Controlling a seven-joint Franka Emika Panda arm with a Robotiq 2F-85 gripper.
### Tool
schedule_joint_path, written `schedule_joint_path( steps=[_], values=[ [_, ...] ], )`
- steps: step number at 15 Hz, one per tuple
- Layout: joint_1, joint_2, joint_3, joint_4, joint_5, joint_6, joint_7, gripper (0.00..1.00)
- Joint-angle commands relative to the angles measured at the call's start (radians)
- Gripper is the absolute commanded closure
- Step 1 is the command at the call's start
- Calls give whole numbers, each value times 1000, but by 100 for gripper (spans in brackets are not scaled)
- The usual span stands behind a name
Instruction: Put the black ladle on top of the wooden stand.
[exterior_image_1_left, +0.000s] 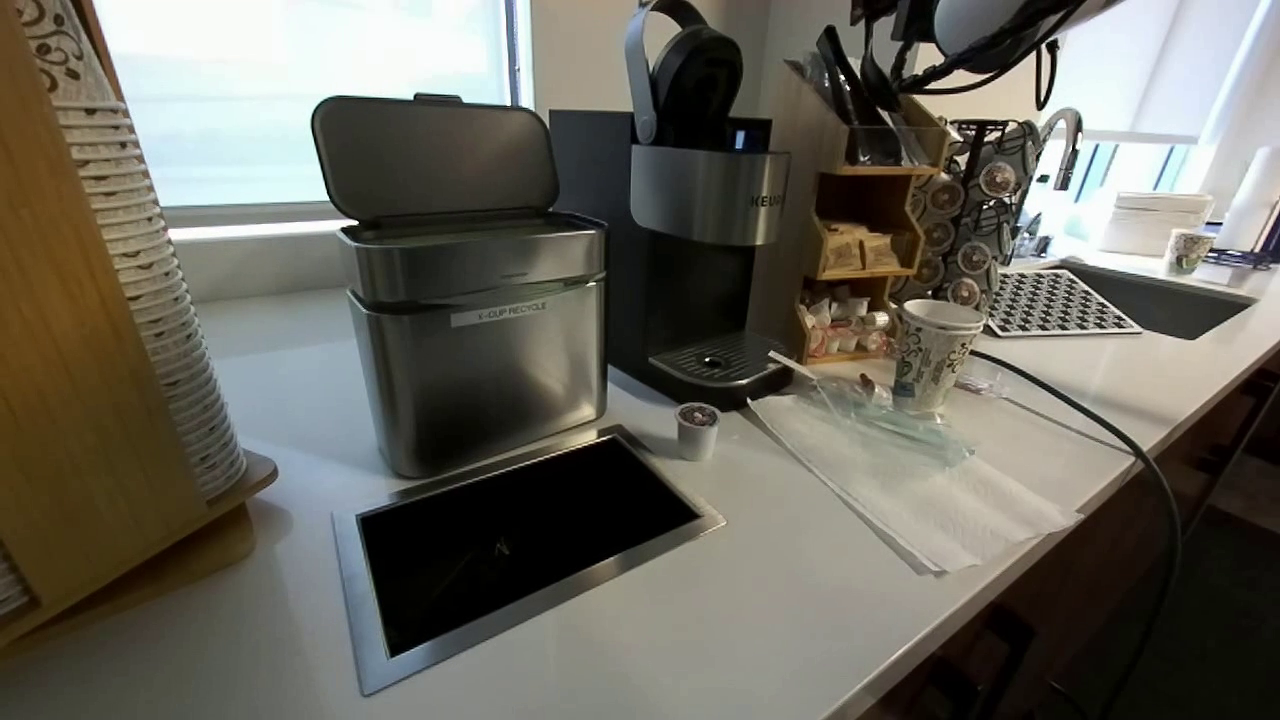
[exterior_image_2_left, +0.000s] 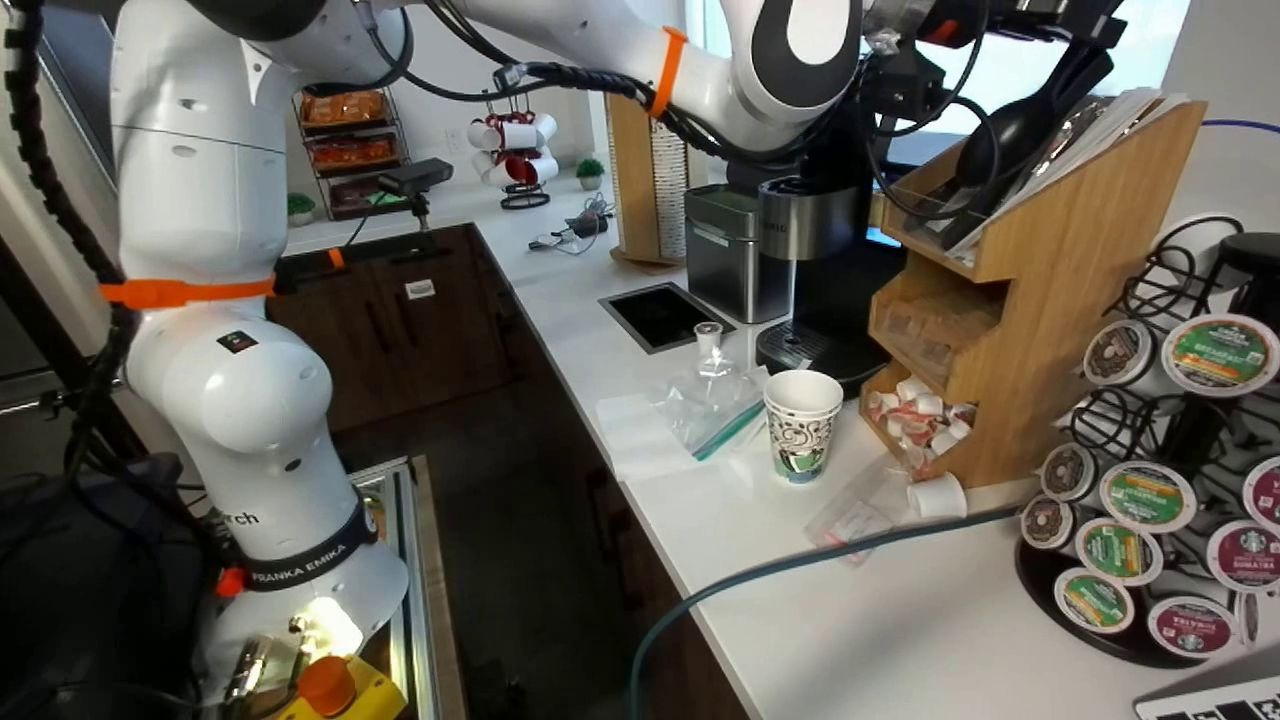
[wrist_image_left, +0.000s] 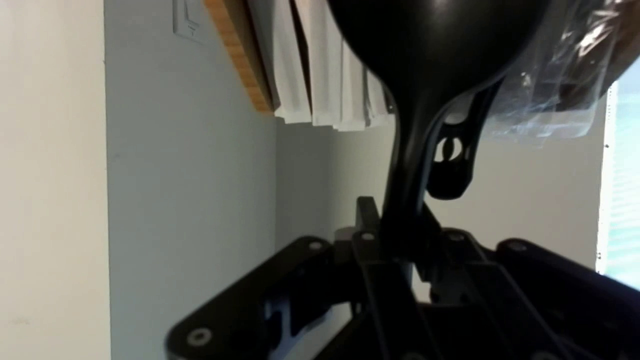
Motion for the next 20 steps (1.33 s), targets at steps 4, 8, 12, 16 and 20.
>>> schedule_joint_path(
  steps=[4, 8, 12, 16, 20],
  values=[
    [27, 13, -24, -69, -7, 75, -12, 95],
    [84, 27, -61, -93, 17, 158, -6, 95],
    [140, 10, -98, -139, 4, 196, -33, 95],
    [168, -6, -136, -191, -11, 232, -65, 95],
    [174, 29, -171, -199, 26, 322, -68, 95]
  ],
)
